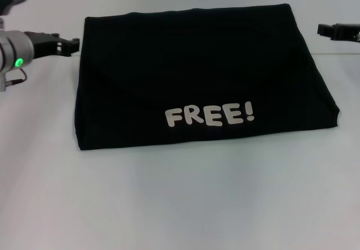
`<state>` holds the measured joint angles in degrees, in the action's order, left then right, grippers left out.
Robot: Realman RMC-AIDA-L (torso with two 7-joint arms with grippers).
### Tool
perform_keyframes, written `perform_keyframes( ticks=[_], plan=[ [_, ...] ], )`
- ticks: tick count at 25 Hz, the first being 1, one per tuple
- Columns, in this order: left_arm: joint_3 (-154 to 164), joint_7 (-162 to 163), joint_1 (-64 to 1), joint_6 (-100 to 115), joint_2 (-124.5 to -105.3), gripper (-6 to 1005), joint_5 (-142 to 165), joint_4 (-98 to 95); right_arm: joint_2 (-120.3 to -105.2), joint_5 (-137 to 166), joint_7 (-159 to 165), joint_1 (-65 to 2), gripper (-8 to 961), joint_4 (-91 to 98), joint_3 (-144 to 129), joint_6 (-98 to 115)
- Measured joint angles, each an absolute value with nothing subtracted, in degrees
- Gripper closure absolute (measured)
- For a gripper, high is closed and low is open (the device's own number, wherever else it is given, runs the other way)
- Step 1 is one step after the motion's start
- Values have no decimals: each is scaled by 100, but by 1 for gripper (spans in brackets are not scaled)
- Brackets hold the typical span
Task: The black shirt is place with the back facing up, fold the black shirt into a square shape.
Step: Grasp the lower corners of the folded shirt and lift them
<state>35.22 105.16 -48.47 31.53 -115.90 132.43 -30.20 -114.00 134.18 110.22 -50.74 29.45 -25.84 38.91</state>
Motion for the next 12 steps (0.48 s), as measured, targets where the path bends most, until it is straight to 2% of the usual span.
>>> perform_keyframes(
  ticks=[4,5,6,8,12],
  plan=[
    [3545,11135,-4433,4103,-11724,526,13224,-3939,-11389,12888,11021,-4710,464,3398,-2585,4988],
    [3545,11414,-4116,4996,-11828,479,13212,-4569,-11373,12817,11021,-4629,421,3452,-2584,5239],
    [3545,11414,-4116,4996,-11828,439,13212,-4569,-11373,12817,11021,-4629,378,3452,-2584,5239],
    [3530,11525,-3764,5894,-11951,361,13174,-5170,-11331,12740,11027,-4446,292,3558,-2584,5812],
    [3536,11519,-3205,7021,-12137,210,13085,-5923,-11238,12731,11049,-4165,234,3650,-2584,6721]
  ],
)
